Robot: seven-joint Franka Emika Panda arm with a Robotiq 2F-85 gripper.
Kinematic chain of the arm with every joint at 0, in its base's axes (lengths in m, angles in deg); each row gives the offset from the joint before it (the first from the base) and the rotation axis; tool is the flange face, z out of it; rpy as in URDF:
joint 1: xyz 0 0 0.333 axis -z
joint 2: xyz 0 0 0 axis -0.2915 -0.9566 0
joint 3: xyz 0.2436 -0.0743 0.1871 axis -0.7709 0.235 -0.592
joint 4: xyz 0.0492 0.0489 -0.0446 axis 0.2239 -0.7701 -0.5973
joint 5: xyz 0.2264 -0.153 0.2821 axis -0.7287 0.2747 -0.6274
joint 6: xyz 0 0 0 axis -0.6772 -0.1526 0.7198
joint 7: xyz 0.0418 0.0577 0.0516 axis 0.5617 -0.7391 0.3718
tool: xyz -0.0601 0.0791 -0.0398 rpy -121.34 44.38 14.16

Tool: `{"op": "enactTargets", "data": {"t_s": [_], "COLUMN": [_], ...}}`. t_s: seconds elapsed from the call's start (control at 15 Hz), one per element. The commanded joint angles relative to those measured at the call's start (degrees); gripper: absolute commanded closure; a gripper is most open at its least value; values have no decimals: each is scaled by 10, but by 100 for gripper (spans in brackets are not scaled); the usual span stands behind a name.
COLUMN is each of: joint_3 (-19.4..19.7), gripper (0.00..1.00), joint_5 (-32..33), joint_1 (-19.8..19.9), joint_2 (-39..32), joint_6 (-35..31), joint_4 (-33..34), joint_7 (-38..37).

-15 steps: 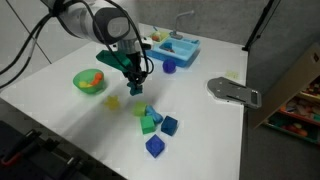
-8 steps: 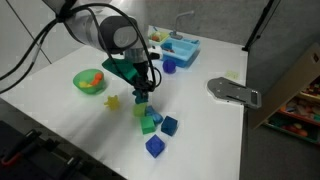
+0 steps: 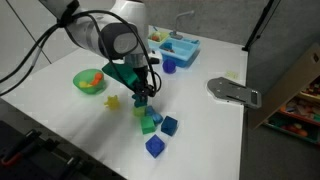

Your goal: Put the dark blue toy on the yellow block, remove the orange toy from the bowl and put it on the table

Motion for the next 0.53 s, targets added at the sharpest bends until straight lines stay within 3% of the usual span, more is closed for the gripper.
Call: {"op": "enactTargets", "data": {"t_s": [0.0, 0.47], "joint_3": [-11, -12], "gripper": [91, 91], "joint_5": [-9, -3], "joint_1": [10, 7], "joint_2": [-7, -30], "joint_6": [-9, -22], "joint_4": [-4, 4], "joint_7": [22, 30]}}
